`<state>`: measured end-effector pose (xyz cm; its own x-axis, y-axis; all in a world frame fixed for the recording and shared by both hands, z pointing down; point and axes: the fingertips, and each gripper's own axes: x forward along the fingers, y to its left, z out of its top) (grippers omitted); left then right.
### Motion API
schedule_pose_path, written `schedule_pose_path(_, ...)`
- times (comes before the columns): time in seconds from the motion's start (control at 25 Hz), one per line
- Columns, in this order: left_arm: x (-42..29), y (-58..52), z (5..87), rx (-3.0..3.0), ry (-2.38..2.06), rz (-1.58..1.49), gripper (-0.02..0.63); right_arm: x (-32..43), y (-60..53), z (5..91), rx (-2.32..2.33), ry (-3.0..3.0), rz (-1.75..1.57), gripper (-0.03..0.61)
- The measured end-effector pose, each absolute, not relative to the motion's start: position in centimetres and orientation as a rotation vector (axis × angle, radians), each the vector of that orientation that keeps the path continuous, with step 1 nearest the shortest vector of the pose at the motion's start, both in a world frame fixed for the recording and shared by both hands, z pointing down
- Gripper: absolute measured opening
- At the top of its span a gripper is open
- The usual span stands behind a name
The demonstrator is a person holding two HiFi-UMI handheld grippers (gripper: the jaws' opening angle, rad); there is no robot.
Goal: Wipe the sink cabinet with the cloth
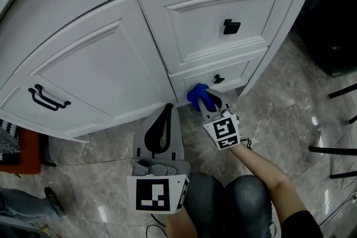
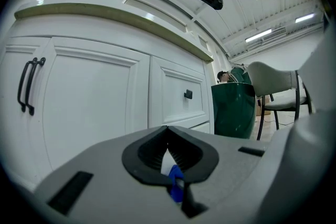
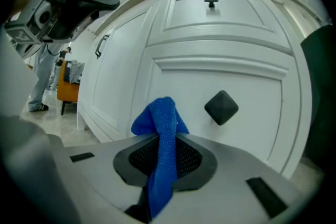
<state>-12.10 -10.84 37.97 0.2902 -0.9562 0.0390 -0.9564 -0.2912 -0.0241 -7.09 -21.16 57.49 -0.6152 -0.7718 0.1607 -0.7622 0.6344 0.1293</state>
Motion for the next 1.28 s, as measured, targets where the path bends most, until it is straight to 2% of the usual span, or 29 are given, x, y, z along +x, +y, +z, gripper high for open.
schedule_pose_path(1.28, -10.8, -11.3, 38.3, 2.541, -1.840, 0.108, 0.005, -0.6, -23.3, 57.7, 1.460, -2.581, 0.015, 0.058)
